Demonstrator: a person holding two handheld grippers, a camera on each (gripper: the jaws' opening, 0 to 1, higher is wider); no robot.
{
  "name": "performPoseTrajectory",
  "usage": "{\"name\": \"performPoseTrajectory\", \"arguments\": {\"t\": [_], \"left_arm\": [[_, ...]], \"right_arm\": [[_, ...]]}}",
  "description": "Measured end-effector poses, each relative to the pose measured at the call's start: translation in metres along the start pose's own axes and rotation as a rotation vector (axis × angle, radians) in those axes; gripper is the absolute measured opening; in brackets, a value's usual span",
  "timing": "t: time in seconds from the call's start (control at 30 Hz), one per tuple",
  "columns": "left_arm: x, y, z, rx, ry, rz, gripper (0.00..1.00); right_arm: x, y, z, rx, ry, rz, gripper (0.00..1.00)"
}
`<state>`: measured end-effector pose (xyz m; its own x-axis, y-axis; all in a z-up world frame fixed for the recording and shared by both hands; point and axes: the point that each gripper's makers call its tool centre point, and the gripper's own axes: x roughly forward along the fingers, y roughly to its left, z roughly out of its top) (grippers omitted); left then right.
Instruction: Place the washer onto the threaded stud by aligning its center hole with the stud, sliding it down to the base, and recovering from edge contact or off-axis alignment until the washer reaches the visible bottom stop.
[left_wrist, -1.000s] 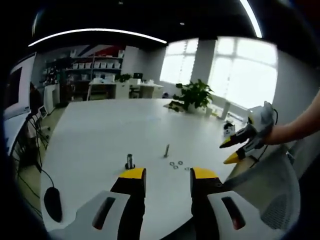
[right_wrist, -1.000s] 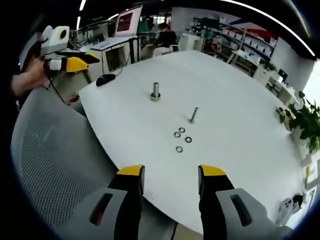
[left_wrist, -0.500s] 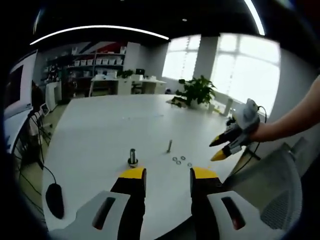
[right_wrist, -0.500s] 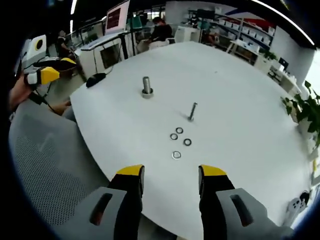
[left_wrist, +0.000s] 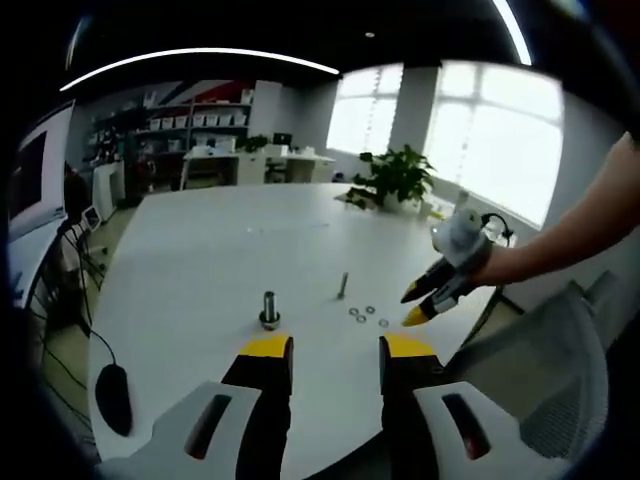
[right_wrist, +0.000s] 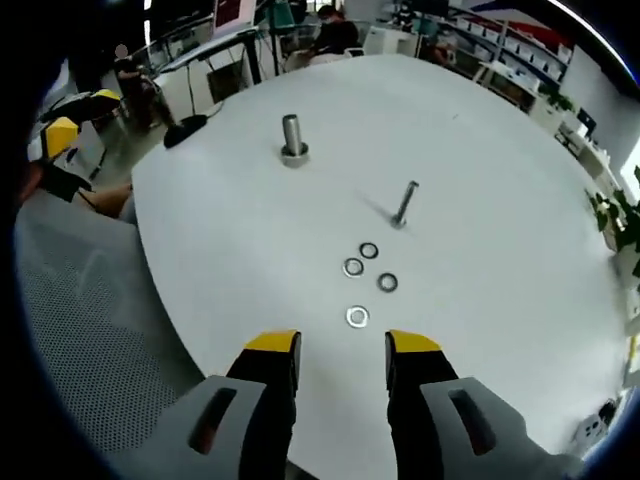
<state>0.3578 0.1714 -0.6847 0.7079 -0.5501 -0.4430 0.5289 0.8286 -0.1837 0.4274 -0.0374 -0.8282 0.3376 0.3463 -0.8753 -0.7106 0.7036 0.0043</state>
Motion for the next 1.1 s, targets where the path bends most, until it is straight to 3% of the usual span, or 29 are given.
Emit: {"name": "performPoseTrajectory", "arguments": {"t": [0.67,1.1], "left_arm": [[0.002,0.007,-0.007,-0.037,0.031,0.02,0.32],[0.002,0.009,-0.013,-0.039,0.055,0.032,0.32]], "right_arm": [[0.035,-0.01,-0.011,-0.122,0.165,0.038,0.25],[0.041,-0.01,-0.01,-0.18,0.204,0.065,0.23]]}}
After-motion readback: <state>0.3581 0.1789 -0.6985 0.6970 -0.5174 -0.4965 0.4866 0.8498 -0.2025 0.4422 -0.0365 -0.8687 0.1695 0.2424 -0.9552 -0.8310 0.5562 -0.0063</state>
